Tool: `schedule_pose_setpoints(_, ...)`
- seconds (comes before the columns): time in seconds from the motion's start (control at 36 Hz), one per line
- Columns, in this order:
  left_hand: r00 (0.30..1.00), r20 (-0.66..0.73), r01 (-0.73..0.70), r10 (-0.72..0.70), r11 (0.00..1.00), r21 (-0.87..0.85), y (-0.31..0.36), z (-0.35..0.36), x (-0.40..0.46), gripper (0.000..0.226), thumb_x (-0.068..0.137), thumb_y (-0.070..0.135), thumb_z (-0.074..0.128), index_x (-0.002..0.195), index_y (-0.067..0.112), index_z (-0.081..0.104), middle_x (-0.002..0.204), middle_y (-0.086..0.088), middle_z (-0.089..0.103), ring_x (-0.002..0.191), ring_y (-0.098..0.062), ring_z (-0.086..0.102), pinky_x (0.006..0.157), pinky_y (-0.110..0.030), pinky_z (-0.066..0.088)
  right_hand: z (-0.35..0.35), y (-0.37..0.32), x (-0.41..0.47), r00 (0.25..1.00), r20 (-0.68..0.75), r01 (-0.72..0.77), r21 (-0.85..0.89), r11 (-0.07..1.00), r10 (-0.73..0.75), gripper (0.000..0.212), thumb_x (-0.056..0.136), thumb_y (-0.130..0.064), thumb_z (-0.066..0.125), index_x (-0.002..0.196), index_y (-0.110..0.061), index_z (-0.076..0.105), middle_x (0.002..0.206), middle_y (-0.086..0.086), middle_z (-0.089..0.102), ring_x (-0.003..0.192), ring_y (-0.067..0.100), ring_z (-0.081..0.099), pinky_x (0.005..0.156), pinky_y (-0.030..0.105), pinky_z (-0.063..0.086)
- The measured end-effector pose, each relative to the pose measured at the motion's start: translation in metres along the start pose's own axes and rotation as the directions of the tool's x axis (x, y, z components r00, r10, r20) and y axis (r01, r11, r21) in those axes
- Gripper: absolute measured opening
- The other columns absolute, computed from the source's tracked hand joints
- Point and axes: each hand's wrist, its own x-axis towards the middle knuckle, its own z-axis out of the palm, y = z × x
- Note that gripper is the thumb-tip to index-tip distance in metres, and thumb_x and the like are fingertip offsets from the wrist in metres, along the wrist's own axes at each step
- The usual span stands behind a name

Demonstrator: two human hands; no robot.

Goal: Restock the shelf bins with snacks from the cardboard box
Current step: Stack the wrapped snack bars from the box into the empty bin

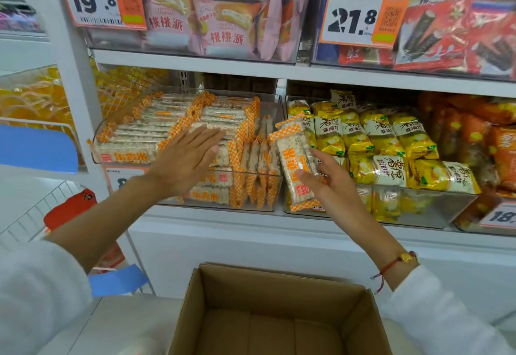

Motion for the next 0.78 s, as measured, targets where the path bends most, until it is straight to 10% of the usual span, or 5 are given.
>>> schedule_pose_setpoints(0.22,0.978,0.203,-0.064,0.047,0.995,0.076,-0.006,-0.017,0.003,0.071,0.082,0.055,-0.005,0.149,0.030,-0.007,0.160,0.008,-0.003,0.147,-0.007,-0.007,0.118,-0.028,-0.010,0.007,0.000,0.002,0.997,0.070,-0.042,0.017,0.999,0.041,0.050,0.094,-0.023,0.058,0.139,-0.027,0.036,0.100,-0.020,0.055,0.083,-0.012,0.056,0.060,0.005,0.047)
schedule_pose_setpoints(0.39,0.983,-0.182,-0.014,0.008,0.999,-0.031,0.027,-0.014,-0.010,0.064,0.087,0.003,0.047,0.147,0.020,0.034,0.151,0.000,0.037,0.140,-0.023,0.030,0.117,-0.043,0.020,0.010,-0.015,0.003,1.000,0.005,-0.009,-0.089,0.996,0.009,0.054,0.092,-0.031,0.060,0.140,-0.026,0.038,0.105,-0.010,0.059,0.103,0.010,0.062,0.074,0.019,0.053)
schedule_pose_setpoints(0.53,0.975,-0.206,0.069,-0.087,0.993,-0.092,0.033,-0.014,-0.013,0.055,0.091,0.003,0.048,0.141,0.027,0.044,0.144,0.005,0.045,0.135,-0.020,0.033,0.107,-0.034,0.024,0.025,-0.037,0.019,0.991,-0.113,0.037,-0.316,0.948,-0.076,0.055,0.091,-0.037,0.062,0.140,-0.023,0.041,0.117,0.002,0.062,0.104,0.018,0.060,0.089,0.044,0.052)
schedule_pose_setpoints(0.78,0.954,-0.283,0.052,-0.095,0.986,-0.155,0.031,-0.002,-0.013,0.050,0.087,0.001,0.050,0.131,0.024,0.050,0.132,0.003,0.052,0.127,-0.022,0.040,0.104,-0.034,0.028,0.083,-0.061,0.066,0.968,-0.057,0.032,-0.939,0.342,-0.245,0.036,0.096,-0.036,0.049,0.119,-0.009,0.052,0.114,0.011,0.064,0.105,0.033,0.062,0.070,0.032,0.040)
